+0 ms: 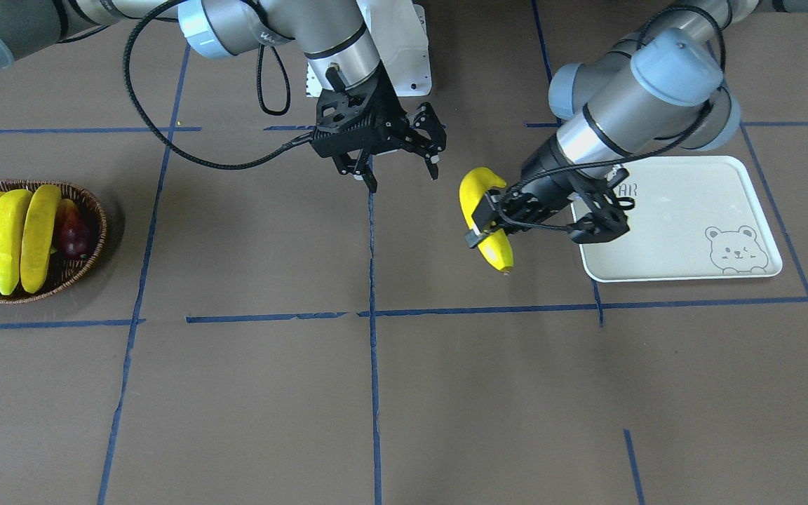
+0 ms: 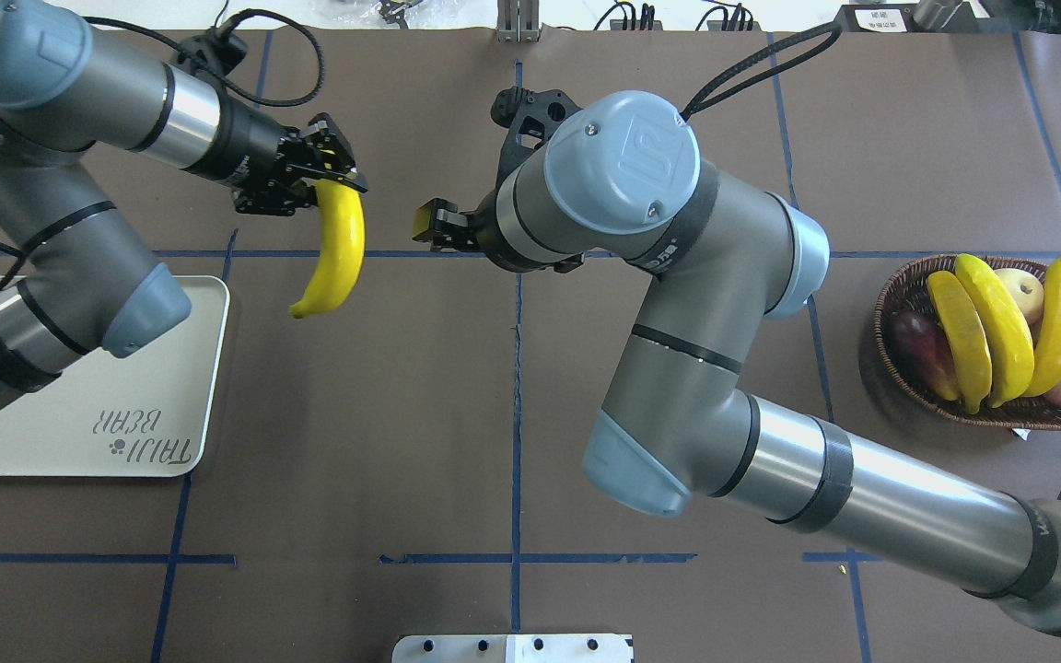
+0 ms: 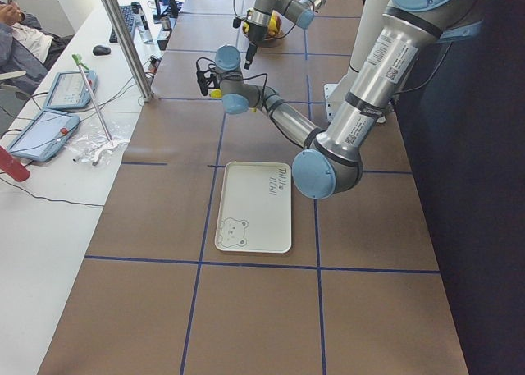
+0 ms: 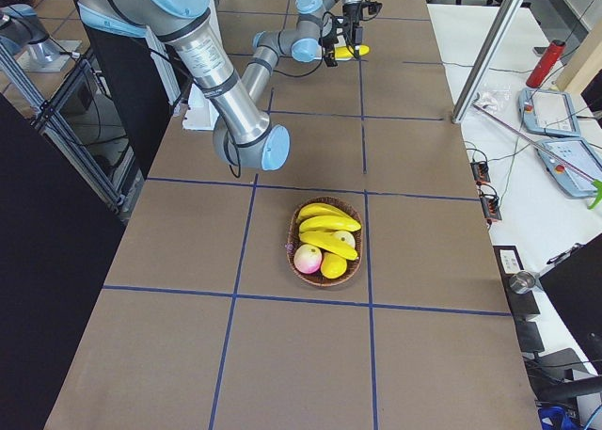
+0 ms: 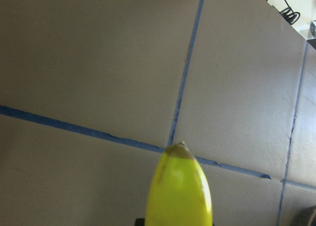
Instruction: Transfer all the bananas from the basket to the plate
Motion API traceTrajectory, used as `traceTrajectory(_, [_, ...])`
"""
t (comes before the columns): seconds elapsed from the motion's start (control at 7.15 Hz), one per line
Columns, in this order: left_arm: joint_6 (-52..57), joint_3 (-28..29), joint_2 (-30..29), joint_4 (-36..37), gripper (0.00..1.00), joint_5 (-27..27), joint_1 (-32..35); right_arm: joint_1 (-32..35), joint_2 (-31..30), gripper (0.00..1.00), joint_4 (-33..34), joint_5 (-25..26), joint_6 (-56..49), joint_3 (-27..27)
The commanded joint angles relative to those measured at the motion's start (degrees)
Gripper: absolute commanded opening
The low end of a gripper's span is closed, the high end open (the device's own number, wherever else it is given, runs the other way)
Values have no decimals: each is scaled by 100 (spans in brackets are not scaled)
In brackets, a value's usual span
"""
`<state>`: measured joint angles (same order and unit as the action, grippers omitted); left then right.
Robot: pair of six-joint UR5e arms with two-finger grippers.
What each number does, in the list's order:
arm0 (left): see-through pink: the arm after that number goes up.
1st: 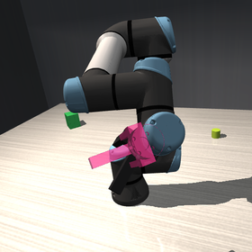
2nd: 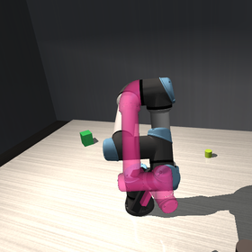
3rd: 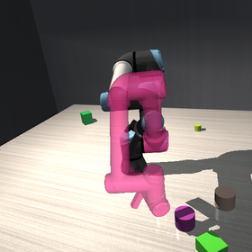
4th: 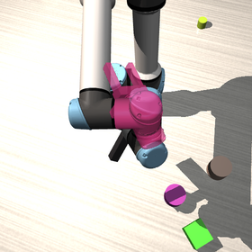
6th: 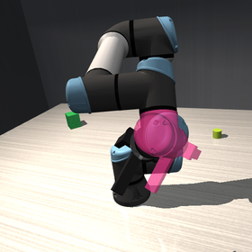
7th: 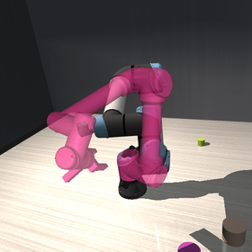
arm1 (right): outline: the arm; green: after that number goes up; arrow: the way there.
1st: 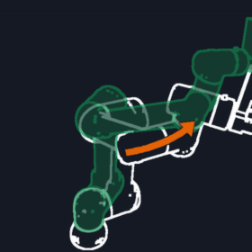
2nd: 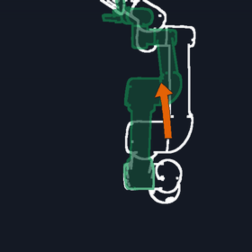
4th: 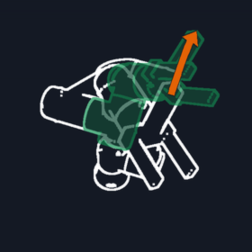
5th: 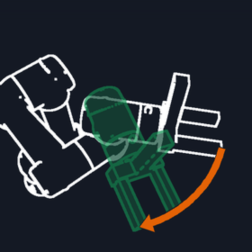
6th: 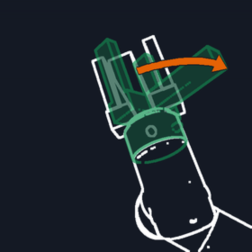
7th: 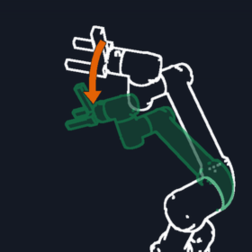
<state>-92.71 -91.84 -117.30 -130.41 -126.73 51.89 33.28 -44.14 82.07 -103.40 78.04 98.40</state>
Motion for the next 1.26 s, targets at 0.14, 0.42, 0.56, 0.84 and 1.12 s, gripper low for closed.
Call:
traceTrajectory(0.14, [670,-61,1511,42,0,-106,549,949,-278,100,1467,-1064,-1287,21])
traceTrajectory(0.42, [1979,78,2375,77,0,-116,821,1765,-883,100,1487,-1715,-2463,30])
traceTrajectory(0.56, [2377,131,2779,69,1,-116,814,2065,-1190,100,1487,-2023,-2930,135])
traceTrajectory(0.84, [2712,227,3037,60,6,-81,814,2480,-1526,100,1496,-2105,-3609,241])
traceTrajectory(1.12, [3382,526,3117,7,30,-63,814,2560,-1633,100,1496,-2167,-3726,241])
